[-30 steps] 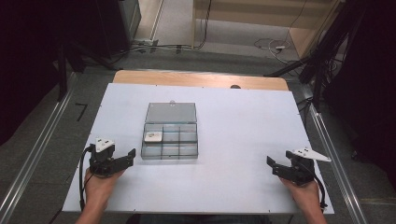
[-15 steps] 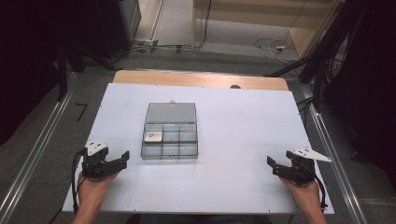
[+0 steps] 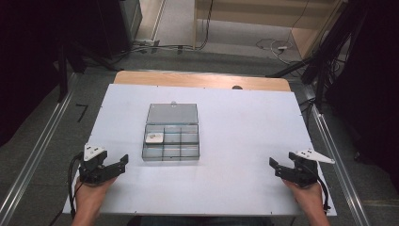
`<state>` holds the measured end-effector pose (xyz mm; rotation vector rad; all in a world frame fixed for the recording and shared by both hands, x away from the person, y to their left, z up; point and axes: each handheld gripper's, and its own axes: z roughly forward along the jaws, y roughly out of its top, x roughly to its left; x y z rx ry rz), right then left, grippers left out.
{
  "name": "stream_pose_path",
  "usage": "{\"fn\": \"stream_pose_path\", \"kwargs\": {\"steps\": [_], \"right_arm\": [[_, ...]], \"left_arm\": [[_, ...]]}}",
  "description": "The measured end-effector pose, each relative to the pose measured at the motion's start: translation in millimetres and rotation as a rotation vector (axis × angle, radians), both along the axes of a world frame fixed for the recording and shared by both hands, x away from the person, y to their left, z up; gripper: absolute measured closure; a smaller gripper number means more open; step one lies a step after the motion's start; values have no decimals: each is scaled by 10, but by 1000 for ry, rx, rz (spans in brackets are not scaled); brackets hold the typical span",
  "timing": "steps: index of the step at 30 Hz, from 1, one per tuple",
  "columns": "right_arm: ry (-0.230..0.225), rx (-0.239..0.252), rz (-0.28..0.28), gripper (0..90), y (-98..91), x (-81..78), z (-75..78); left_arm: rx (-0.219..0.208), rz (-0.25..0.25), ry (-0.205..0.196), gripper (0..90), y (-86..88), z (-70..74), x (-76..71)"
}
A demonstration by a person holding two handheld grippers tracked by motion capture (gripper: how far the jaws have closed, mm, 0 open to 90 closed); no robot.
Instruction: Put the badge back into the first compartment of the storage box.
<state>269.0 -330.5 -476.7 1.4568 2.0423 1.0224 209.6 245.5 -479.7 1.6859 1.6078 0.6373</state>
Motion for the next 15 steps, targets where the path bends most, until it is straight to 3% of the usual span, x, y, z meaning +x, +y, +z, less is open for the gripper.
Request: {"fn": "stream_pose_path", "kwargs": {"steps": [11,15], "right_arm": [[-2,5,-5,151,-16,-6,4],[-3,4,-3,151,-11,-7,8]], "left_arm": [[-9,12,10,223,35,-58,-58],[41,36,18,215,72,-133,-17]]}}
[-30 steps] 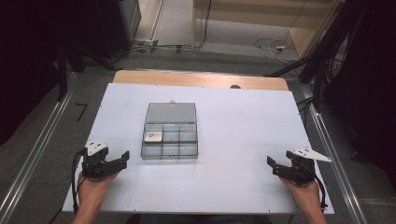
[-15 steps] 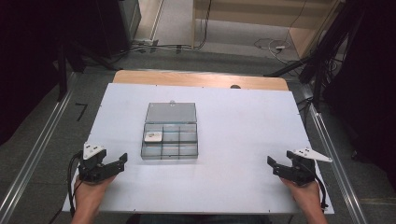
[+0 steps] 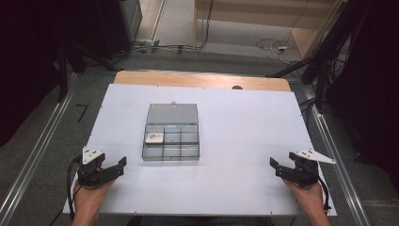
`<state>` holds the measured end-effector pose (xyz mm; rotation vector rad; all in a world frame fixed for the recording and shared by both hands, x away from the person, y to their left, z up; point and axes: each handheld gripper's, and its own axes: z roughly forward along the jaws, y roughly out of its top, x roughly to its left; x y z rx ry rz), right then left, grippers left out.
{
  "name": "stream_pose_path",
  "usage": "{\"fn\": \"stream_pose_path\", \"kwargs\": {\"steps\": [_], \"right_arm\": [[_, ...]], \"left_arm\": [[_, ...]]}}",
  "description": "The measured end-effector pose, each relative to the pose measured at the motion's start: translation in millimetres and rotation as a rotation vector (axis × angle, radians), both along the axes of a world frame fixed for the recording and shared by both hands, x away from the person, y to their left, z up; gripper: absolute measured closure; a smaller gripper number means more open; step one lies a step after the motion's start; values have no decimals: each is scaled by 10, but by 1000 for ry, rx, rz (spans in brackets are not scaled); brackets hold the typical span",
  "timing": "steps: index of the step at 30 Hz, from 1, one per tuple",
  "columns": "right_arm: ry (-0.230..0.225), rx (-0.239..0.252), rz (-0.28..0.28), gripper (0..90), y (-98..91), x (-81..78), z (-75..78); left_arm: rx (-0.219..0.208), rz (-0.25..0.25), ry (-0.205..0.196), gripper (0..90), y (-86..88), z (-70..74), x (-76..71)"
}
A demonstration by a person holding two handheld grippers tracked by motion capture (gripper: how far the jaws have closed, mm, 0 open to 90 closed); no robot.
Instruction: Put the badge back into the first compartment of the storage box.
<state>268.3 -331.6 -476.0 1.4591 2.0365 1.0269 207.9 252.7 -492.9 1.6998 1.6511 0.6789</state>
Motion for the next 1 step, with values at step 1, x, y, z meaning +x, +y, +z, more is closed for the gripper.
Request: {"fn": "stream_pose_path", "kwargs": {"steps": [1], "right_arm": [[0,0,1,150,0,1,1]], "left_arm": [[26,11,15,214,24,-42,27]]}}
